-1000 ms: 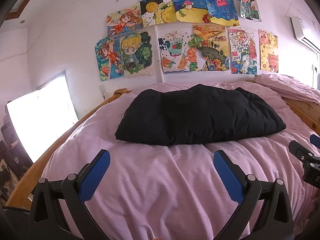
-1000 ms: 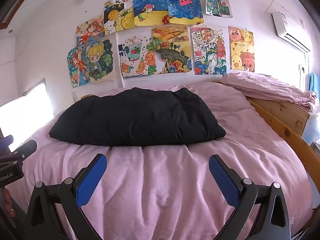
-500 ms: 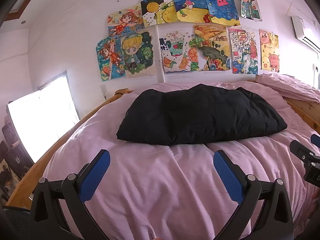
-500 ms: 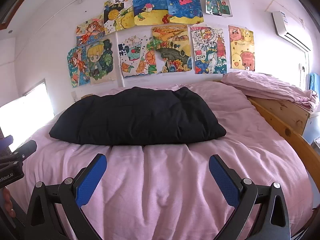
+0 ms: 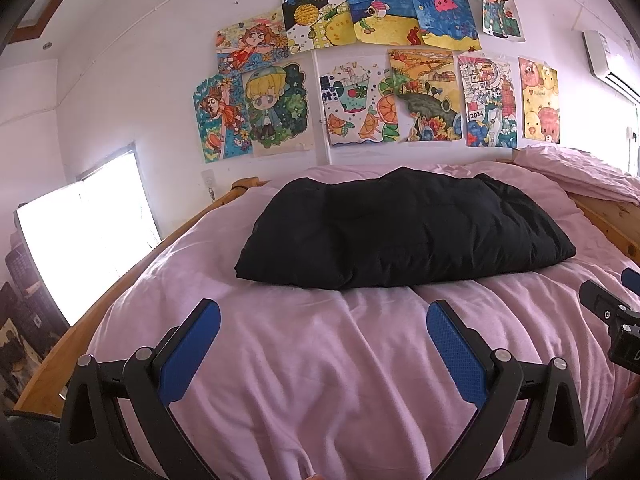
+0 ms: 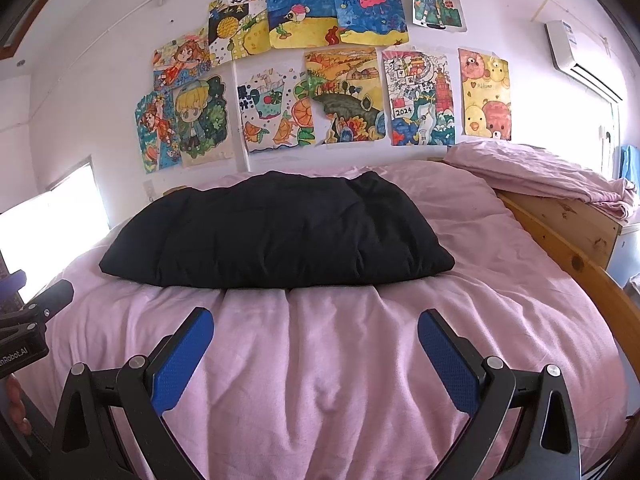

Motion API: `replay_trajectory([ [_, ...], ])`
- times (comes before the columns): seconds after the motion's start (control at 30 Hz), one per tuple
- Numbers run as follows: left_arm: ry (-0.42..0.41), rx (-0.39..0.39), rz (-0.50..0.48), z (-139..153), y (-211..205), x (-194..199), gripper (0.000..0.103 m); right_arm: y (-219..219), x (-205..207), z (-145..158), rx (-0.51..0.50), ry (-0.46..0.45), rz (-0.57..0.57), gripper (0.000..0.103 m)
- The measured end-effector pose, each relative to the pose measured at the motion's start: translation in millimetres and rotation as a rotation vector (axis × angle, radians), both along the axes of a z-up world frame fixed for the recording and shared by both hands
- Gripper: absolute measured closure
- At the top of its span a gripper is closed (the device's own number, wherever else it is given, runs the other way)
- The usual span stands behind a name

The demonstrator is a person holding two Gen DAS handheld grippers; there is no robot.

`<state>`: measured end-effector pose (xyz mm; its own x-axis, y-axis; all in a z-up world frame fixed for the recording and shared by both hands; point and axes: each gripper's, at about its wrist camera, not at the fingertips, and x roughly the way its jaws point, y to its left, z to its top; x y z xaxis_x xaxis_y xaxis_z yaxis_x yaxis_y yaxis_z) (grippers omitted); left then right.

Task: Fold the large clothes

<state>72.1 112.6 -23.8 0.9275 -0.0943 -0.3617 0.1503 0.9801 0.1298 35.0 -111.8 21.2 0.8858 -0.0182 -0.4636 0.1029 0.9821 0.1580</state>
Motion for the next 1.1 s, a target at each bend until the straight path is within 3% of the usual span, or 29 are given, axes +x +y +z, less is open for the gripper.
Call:
replay_trajectory([
  [1.1,0.003,0.002,0.0,-3,13,2,0.001,2,1,2,0.001,0.003,-0.003,0.0],
])
